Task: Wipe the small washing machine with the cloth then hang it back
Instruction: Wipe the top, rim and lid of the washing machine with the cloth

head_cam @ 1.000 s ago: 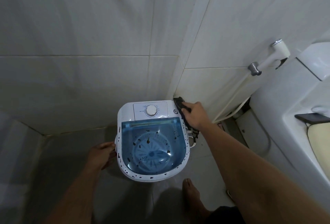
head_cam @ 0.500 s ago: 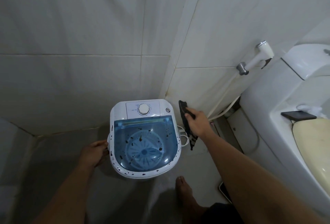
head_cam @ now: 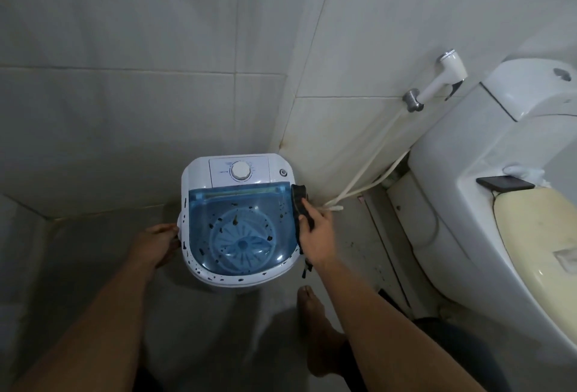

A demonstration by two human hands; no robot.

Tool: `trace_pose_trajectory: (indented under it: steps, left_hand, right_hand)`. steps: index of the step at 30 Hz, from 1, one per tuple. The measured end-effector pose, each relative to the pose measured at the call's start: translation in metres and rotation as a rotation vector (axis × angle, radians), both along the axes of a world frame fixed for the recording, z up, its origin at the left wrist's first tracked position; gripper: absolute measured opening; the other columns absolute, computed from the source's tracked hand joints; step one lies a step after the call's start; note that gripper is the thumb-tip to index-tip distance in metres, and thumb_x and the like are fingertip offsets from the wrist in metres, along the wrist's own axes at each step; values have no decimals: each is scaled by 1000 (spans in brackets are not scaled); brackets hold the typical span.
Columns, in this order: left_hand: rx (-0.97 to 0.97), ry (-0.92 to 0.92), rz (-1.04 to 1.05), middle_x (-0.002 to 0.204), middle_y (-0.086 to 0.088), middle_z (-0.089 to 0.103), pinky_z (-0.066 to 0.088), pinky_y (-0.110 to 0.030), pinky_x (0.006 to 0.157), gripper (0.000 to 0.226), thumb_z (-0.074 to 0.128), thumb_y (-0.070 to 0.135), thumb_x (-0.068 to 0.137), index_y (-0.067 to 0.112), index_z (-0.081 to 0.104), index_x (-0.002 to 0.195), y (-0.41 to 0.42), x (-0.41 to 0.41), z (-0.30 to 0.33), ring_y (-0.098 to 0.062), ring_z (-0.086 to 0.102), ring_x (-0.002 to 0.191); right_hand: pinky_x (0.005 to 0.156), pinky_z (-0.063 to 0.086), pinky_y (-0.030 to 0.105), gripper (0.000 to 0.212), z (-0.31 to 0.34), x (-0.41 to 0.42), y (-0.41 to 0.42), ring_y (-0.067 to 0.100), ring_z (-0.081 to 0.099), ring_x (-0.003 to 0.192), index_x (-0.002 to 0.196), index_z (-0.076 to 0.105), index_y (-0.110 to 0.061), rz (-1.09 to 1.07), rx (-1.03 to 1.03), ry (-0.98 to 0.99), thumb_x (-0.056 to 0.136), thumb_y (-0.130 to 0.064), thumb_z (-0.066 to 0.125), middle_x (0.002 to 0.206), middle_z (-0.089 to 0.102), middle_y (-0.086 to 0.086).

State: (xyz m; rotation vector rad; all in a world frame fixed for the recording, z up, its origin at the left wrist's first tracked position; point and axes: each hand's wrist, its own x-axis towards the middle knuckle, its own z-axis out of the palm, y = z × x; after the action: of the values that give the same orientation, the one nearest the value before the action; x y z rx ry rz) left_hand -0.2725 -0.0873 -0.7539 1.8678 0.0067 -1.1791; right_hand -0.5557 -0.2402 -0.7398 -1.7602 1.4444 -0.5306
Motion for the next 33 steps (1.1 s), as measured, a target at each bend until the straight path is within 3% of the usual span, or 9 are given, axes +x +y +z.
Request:
trace_pose_trajectory:
  steps: [2, 6, 11, 16, 23, 26, 28, 31, 33]
  left_hand:
    - [-7, -8, 7, 105, -14, 73, 50, -47, 98, 21, 62, 16, 95, 13, 66, 115, 1, -2, 2, -25, 68, 84]
    - [-24, -19, 37, 89, -12, 70, 51, -39, 87, 15, 60, 13, 96, 13, 65, 109, -2, -8, 7, -21, 65, 73]
    - [-25, -41, 26, 83, -8, 70, 49, -34, 76, 15, 58, 12, 96, 13, 66, 109, -2, -4, 3, -19, 65, 70]
    - [-15, -47, 26, 98, -15, 70, 51, -41, 91, 16, 59, 13, 95, 14, 66, 110, -2, -5, 0, -18, 65, 73]
    - [-14, -47, 7, 106, -14, 71, 51, -43, 96, 23, 58, 15, 96, 12, 65, 117, -2, -6, 5, -24, 68, 88]
    - [-5, -42, 0, 108, -13, 72, 51, -44, 98, 22, 57, 16, 96, 13, 65, 117, 0, -6, 6, -26, 68, 94]
    - [-1, -44, -5, 107, -13, 72, 51, -43, 95, 23, 57, 15, 96, 11, 66, 117, 0, -5, 8, -25, 68, 90]
    - [-8, -51, -11, 106, -13, 72, 50, -42, 93, 22, 58, 14, 95, 12, 67, 115, 2, -7, 11, -22, 67, 83]
    - [-18, -37, -15, 105, -11, 70, 48, -42, 96, 20, 57, 14, 96, 14, 66, 114, 4, -9, 14, -22, 66, 86]
  right_hand:
    - [111, 32, 22, 42, -1, -10, 13, 11, 50, 112, 143, 56, -27, -11, 23, -14, 102, -19, 55, 127, 46, 2]
    - [116, 40, 40, 38, 7, -15, -7, 14, 55, 126, 140, 59, -26, -102, 67, -138, 103, -19, 54, 134, 60, -2]
    - [112, 41, 31, 39, 19, 4, -29, 17, 57, 125, 142, 57, -18, -133, 101, -178, 104, -13, 51, 134, 62, -1]
    - [117, 34, 32, 42, -7, 14, -3, 16, 52, 117, 146, 53, -25, -143, 93, -77, 103, -22, 52, 134, 45, 6]
    - [102, 46, 29, 47, -22, 2, 63, 17, 58, 109, 148, 48, -34, -291, 6, -115, 102, -25, 55, 127, 43, 5]
    - [99, 51, 35, 49, -27, -5, 94, 14, 58, 97, 148, 47, -34, -310, -5, -127, 101, -22, 57, 116, 44, 3]
    - [98, 53, 44, 48, -25, -11, 92, 17, 61, 94, 146, 47, -41, -327, 2, -151, 101, -26, 57, 109, 46, -3]
    - [86, 59, 49, 47, -22, -17, 74, 21, 65, 90, 139, 43, -61, -316, -51, -150, 95, -49, 51, 106, 41, -22]
    - [84, 60, 50, 46, -27, -13, 70, 23, 65, 90, 135, 41, -67, -310, -46, -122, 92, -52, 50, 108, 40, -19]
